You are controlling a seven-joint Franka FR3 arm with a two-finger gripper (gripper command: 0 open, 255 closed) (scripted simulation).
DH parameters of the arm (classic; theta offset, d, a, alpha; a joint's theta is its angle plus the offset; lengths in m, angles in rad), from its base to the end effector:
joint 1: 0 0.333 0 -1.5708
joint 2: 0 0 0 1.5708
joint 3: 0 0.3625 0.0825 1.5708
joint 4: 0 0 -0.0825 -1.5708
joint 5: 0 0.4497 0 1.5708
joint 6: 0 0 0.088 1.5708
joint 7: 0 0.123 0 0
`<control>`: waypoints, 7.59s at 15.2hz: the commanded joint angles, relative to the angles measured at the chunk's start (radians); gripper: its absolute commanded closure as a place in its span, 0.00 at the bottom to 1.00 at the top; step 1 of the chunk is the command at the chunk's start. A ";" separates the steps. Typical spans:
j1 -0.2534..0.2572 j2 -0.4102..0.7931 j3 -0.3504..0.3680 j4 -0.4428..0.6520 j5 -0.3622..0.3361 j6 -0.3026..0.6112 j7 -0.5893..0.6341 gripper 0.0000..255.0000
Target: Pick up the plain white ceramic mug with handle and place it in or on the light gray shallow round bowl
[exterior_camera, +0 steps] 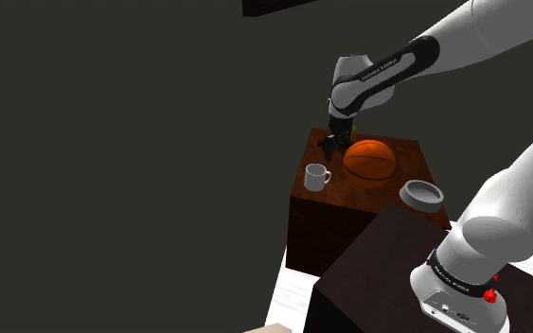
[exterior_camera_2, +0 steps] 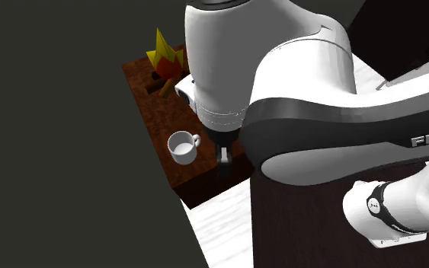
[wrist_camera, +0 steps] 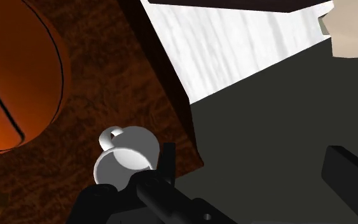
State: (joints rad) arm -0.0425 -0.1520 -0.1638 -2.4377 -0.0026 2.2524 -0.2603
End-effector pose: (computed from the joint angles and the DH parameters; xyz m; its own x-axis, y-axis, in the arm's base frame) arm 0.4936 -0.1027 0.3444 0.9979 0.0583 -0.0282 0.0575 -0.9979 -0.0310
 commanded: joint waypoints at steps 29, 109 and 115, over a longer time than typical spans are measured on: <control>-0.103 0.865 0.039 0.503 0.175 0.388 -0.167 0.00; -0.264 0.146 -0.220 -0.075 -0.679 0.500 -0.414 0.00; -0.264 0.146 -0.220 -0.075 -0.678 0.500 -0.414 1.00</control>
State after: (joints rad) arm -0.3065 -0.0065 -0.3834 -2.5132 -0.6811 2.7526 -0.6747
